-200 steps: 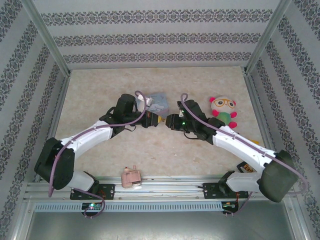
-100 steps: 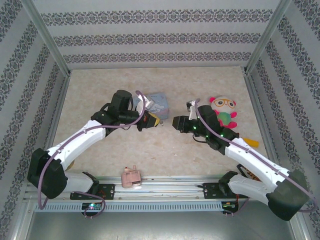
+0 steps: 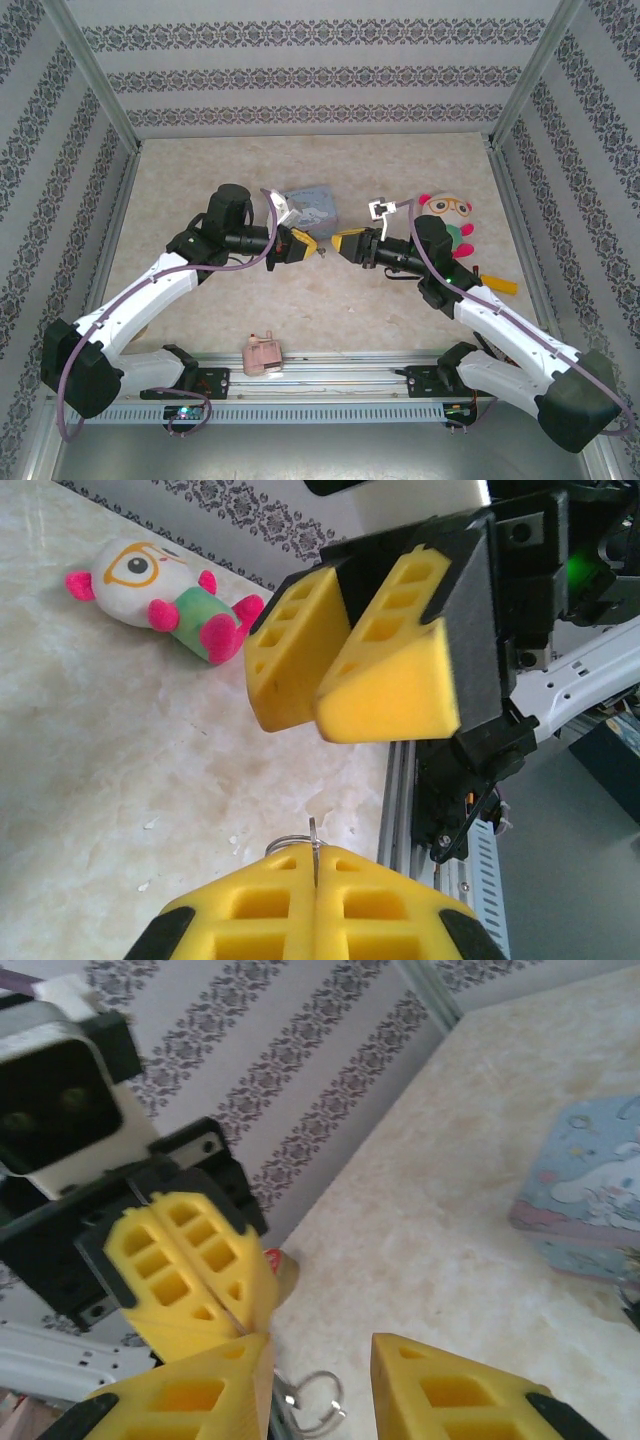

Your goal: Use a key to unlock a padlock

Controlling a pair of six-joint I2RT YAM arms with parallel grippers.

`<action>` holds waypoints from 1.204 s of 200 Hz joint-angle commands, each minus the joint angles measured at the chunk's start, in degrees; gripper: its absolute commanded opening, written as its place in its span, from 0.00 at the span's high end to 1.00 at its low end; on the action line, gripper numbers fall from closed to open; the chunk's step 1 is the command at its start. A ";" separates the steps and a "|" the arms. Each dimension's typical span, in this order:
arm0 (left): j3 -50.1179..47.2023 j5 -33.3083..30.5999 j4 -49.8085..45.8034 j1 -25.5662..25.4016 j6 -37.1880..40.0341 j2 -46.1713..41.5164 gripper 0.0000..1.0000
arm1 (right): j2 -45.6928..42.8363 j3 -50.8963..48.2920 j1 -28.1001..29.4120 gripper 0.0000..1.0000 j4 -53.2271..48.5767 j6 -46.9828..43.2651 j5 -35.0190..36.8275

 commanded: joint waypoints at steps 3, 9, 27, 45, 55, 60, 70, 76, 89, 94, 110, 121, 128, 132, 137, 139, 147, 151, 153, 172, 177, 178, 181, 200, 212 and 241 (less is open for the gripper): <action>-1.17 2.71 5.61 -0.11 -2.17 -0.74 1.00 | 0.58 -0.48 1.03 0.68 5.13 0.08 -3.34; -1.37 2.97 6.33 -0.11 -2.64 -0.72 1.00 | 0.81 -0.48 1.16 0.68 5.34 0.17 -3.44; -1.37 3.23 7.54 0.03 -3.52 -0.60 1.00 | 1.12 -0.48 1.26 0.68 5.68 0.24 -3.66; -1.45 3.43 8.57 0.16 -4.23 -0.60 1.00 | 1.13 -0.70 1.32 0.68 5.62 0.26 -3.37; -1.53 3.43 9.12 0.17 -4.69 -0.53 1.00 | 1.22 -0.83 1.34 0.68 5.62 0.35 -3.41; -1.46 3.43 9.40 0.23 -4.92 -0.48 1.00 | 1.26 -0.85 1.31 0.68 5.62 0.41 -3.52; -1.57 3.35 9.82 0.38 -5.33 -0.43 1.00 | 1.46 -0.83 1.41 0.66 5.77 0.50 -3.99; -1.56 3.34 10.06 0.42 -5.57 -0.35 1.00 | 1.64 -0.64 1.52 0.66 5.86 0.45 -4.30; -1.65 3.34 10.63 0.66 -6.13 -0.17 1.00 | 1.95 -0.35 1.92 0.65 5.96 0.36 -4.99; -1.71 3.31 10.84 0.74 -6.31 -0.09 1.00 | 2.17 -0.23 2.05 0.65 5.91 0.30 -5.26; -1.87 3.34 11.82 1.02 -7.21 0.02 1.00 | 2.72 0.13 2.39 0.65 5.74 0.17 -5.73; -2.09 3.39 12.61 1.26 -7.74 0.05 1.00 | 3.13 0.22 2.49 0.65 5.81 0.17 -5.82; -2.23 3.50 12.99 1.30 -8.06 0.06 1.00 | 3.39 0.30 2.52 0.65 5.86 0.17 -5.82; -2.29 3.58 13.13 1.42 -8.18 0.14 1.00 | 3.53 0.38 2.61 0.65 5.96 0.17 -5.90; -2.27 3.61 13.24 1.43 -8.28 0.06 1.00 | 3.65 0.40 2.73 0.65 6.07 0.12 -5.99; -2.27 3.61 13.26 1.47 -8.29 0.11 1.00 | 3.71 0.40 2.72 0.65 6.17 0.09 -6.00; -2.38 3.61 13.31 1.64 -8.38 0.03 1.00 | 3.94 0.49 2.84 0.66 6.36 0.08 -6.09; -2.35 3.61 13.34 1.61 -8.43 0.02 1.00 | 4.08 0.56 2.85 0.66 6.40 0.08 -6.09; -2.34 3.61 13.31 1.64 -8.40 0.05 1.00 | 4.08 0.57 2.91 0.67 6.41 0.08 -6.09; -2.57 3.52 13.58 2.06 -8.74 0.00 1.00 | 4.23 0.75 2.90 0.71 6.36 -0.14 -6.00; -2.59 3.56 13.69 2.09 -8.87 0.02 1.00 | 4.31 0.75 2.88 0.73 6.38 -0.18 -5.92; -2.60 3.58 13.70 2.05 -8.89 0.01 1.00 | 4.30 0.75 2.86 0.73 6.39 -0.18 -5.91; -2.69 3.60 13.67 2.03 -8.91 0.05 1.00 | 4.36 0.79 2.89 0.73 6.41 -0.18 -5.91; -2.84 4.10 13.84 2.14 -9.09 0.09 1.00 | 4.33 0.69 2.80 0.74 6.41 -0.27 -5.66; -2.90 4.43 13.91 2.27 -9.12 0.01 1.00 | 4.27 0.73 2.80 0.73 6.41 -0.36 -5.52; -2.95 4.77 13.97 2.41 -9.22 0.11 1.00 | 3.98 0.92 2.62 0.72 6.67 -0.56 -5.73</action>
